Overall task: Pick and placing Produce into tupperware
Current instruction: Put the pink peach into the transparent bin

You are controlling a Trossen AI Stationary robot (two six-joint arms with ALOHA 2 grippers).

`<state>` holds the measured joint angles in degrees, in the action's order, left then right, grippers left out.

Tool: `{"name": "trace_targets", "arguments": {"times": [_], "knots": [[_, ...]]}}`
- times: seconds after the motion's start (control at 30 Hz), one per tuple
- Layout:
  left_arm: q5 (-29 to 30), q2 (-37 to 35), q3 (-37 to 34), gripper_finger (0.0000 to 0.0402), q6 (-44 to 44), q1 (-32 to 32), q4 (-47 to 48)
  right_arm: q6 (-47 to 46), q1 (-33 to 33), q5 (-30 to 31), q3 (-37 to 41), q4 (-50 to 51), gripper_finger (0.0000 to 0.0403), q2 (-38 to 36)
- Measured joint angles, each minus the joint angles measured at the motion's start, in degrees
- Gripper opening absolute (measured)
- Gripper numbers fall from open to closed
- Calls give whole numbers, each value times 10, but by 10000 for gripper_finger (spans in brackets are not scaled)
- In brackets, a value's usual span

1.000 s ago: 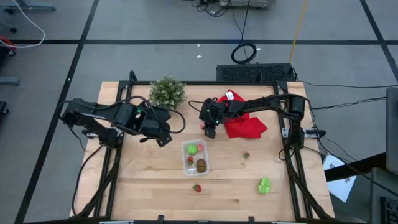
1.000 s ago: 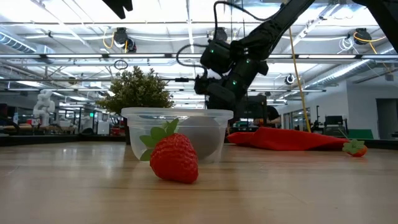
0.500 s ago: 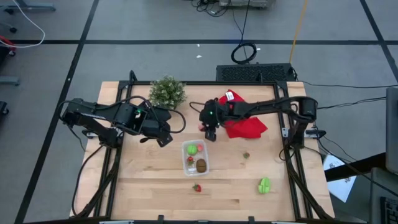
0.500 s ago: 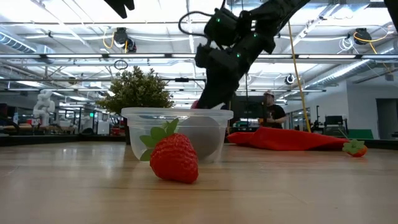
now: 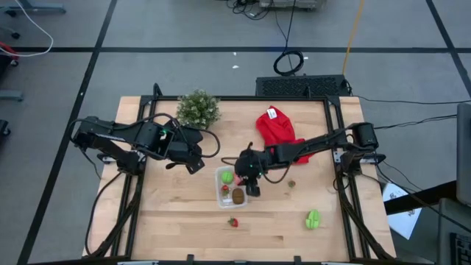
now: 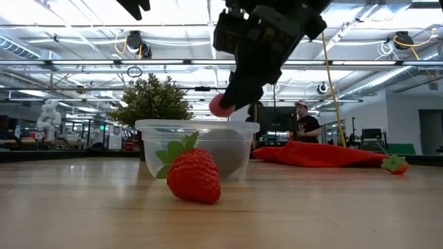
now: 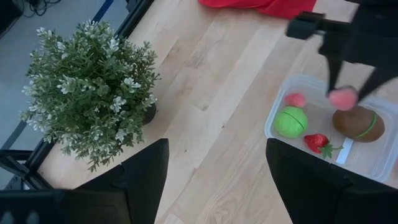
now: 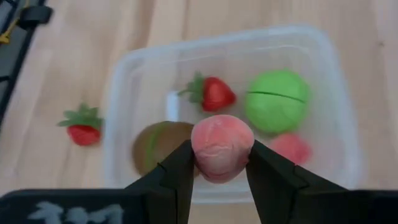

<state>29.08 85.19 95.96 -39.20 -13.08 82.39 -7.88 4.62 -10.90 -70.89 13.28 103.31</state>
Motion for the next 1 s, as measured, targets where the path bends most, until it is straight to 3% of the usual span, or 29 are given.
{"name": "trace_targets", "arguments": {"times": [1.0], "knots": [[-1, 0, 0, 273, 16, 0, -21, 15, -13, 1, 0, -40, 130, 47]]}}
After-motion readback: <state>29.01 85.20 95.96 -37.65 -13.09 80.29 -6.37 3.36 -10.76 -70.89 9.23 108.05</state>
